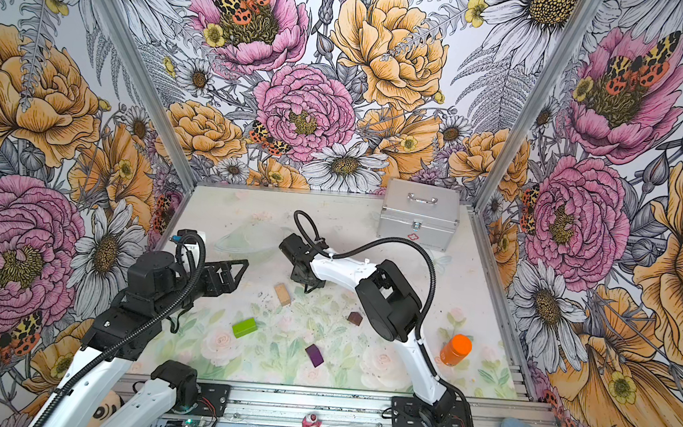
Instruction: Build the wood block tower
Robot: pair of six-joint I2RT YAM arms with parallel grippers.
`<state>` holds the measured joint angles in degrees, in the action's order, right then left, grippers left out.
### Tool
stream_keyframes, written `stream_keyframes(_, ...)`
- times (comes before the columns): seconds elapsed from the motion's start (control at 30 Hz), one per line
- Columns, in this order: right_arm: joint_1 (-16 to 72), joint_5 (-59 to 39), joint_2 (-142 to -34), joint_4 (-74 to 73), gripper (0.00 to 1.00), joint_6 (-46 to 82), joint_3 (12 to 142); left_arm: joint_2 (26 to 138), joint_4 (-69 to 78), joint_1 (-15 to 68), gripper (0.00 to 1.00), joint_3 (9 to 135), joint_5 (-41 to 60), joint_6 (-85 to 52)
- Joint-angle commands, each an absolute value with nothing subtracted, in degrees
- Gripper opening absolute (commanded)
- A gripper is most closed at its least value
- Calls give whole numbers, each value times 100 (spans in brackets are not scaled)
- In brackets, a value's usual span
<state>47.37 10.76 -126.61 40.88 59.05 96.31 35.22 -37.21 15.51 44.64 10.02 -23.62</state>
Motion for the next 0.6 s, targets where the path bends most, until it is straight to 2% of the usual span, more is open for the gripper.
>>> stream_keyframes(0.0, 4647, 1126, -12445, 4297, 43, 5598, 9329, 3431, -3634, 1505, 99, 4412, 1121, -2320)
stream_keyframes(0.27, 4573, 1014, -12234, 4359, 41, 4932, 9094, 3406, -3630, 1502, 99, 4377, 1125, -2373)
stream_keyframes(0.5, 4413, 653, -12397, 4351, 40, 4345, 9402, 3345, -3648, 1501, 99, 4356, 1116, -2445)
stream_keyframes(0.57, 4403, 638, -12413, 4351, 37, 4290, 9438, 3323, -3648, 1500, 99, 4349, 1115, -2486)
